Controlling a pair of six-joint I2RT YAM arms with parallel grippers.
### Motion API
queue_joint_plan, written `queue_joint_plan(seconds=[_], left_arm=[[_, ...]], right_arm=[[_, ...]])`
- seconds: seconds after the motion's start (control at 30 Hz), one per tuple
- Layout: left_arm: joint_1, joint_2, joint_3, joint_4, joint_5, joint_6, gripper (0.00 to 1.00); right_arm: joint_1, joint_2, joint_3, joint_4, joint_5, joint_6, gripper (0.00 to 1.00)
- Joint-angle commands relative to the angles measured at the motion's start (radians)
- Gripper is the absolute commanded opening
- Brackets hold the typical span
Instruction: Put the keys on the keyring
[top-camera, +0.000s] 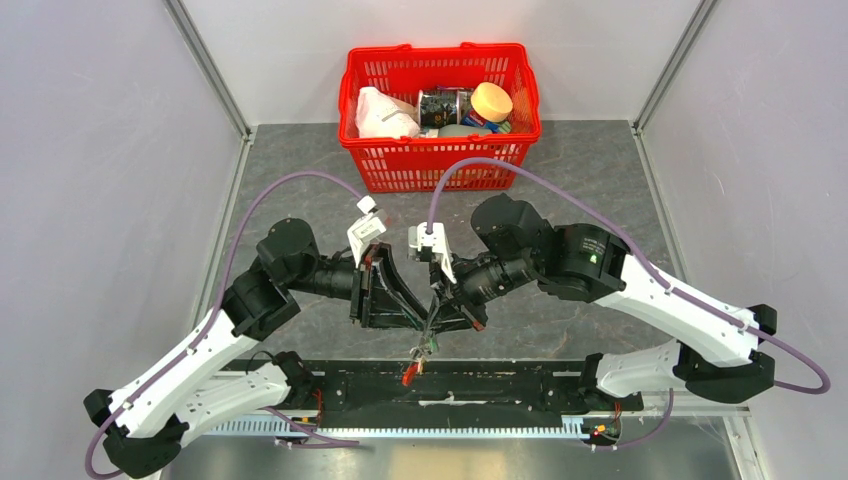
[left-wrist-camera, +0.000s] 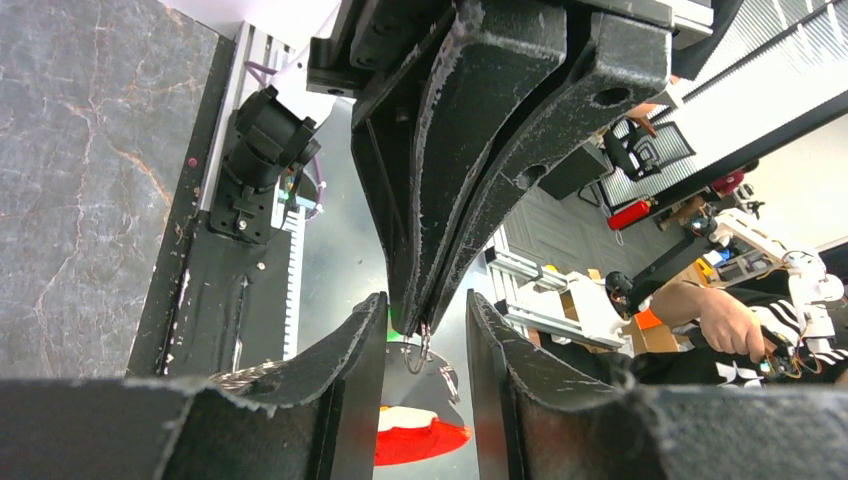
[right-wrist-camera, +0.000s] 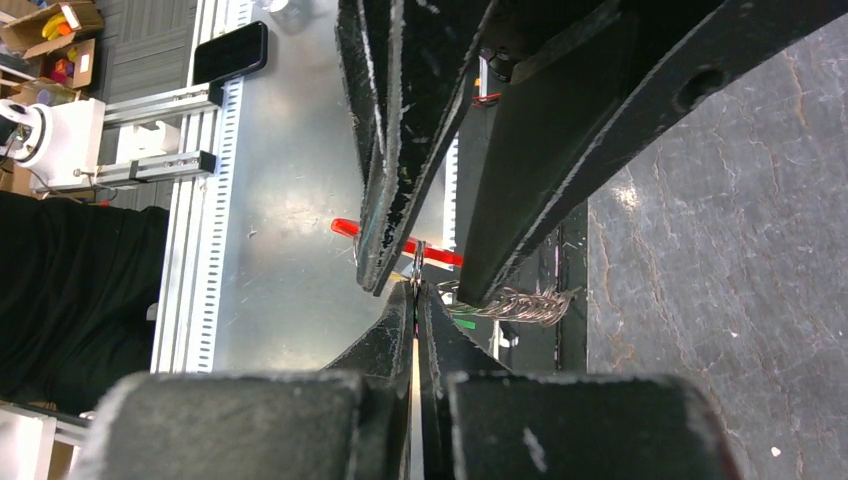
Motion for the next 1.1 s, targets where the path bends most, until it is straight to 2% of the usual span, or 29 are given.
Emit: queue_joint_plan(seconds=[0.0, 0.27, 0.7, 1.07], left_arm=[[-0.002, -0.009, 0.017, -0.022, 0.044, 0.040, 0.40], [-0.002, -0.014, 0.022, -0.076, 0.052, 0.073, 0.37], [-0.002, -0.020, 0.031, -0.123, 0.055, 0.106, 0.21], [-0.002, -0.020, 0.038, -0.124, 0.049, 0.112, 0.16]], right_arm=[[0.002, -0.004, 0.009, 0.057, 0.018, 0.014, 0.00], [0.000, -0.004, 0.012, 0.051, 0.035, 0.011, 0.00], [-0.001, -0.003, 0.014, 0.043, 0.036, 0.013, 0.00], [-0.001, 0.010, 0.000, 0.032, 0.014, 0.013, 0.00]])
